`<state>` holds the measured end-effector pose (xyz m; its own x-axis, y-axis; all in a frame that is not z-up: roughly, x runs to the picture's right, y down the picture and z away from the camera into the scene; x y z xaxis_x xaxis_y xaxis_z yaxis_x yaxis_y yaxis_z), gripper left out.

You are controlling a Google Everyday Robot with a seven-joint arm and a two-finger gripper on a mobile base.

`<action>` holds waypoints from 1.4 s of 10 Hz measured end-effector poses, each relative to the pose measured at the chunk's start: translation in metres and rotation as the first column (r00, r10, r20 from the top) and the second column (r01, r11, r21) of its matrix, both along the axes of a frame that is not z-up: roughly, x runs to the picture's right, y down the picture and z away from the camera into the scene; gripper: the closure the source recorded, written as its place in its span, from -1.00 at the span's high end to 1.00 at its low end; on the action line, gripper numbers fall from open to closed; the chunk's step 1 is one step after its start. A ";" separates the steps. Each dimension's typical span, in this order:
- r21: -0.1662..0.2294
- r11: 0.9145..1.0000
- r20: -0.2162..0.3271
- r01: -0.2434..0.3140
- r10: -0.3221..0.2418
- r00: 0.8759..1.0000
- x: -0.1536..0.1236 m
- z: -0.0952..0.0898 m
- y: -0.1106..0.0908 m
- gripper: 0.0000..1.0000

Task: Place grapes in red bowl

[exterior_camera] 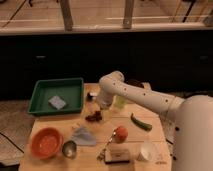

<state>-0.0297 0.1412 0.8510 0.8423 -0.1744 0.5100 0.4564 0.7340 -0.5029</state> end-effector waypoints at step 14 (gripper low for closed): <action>-0.059 0.998 -0.019 0.024 -0.025 1.000 0.004 0.025 0.022 -1.00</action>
<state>-0.0262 0.1635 0.8761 0.8482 -0.1649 0.5034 0.4633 0.6916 -0.5541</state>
